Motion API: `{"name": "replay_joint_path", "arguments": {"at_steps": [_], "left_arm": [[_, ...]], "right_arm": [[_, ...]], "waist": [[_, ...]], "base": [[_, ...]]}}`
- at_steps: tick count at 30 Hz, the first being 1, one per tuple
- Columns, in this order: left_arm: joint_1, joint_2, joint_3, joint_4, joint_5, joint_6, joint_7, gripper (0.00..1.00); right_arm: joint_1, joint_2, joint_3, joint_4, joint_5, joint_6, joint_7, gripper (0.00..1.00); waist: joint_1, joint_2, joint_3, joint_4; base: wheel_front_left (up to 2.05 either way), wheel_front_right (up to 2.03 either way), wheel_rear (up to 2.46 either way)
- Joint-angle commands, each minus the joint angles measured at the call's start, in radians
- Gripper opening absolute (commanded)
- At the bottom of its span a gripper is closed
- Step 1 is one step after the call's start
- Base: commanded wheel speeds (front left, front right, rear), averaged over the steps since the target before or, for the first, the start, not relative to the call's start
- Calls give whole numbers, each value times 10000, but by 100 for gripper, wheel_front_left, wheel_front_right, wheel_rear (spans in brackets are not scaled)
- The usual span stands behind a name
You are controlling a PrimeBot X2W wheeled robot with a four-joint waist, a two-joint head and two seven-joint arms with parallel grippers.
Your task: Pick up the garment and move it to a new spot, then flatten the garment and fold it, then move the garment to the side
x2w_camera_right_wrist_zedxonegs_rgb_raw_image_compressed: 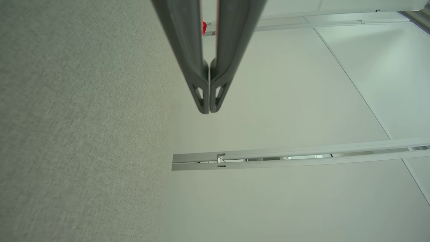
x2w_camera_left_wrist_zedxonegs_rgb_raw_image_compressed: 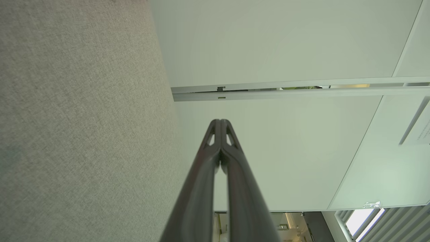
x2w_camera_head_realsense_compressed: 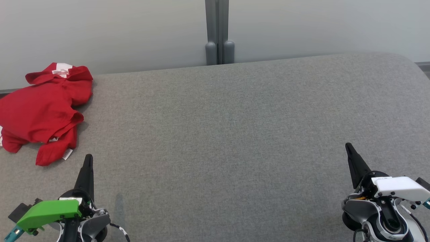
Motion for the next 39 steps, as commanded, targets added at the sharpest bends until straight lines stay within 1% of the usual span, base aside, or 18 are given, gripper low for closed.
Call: {"name": "replay_joint_path", "arguments": {"at_steps": [1, 39], "left_arm": [[-125, 11, -1, -11, -17, -63, 13, 0], [-124, 11, -1, -11, -18, -63, 13, 0]], "right_arm": [[-64, -41, -7, 15, 69, 0, 14, 0], [-64, -41, -7, 15, 69, 0, 14, 0]], "waist": [[0, 0, 0, 0], [0, 0, 0, 0]], "base": [[0, 0, 0], [0, 0, 0]]}}
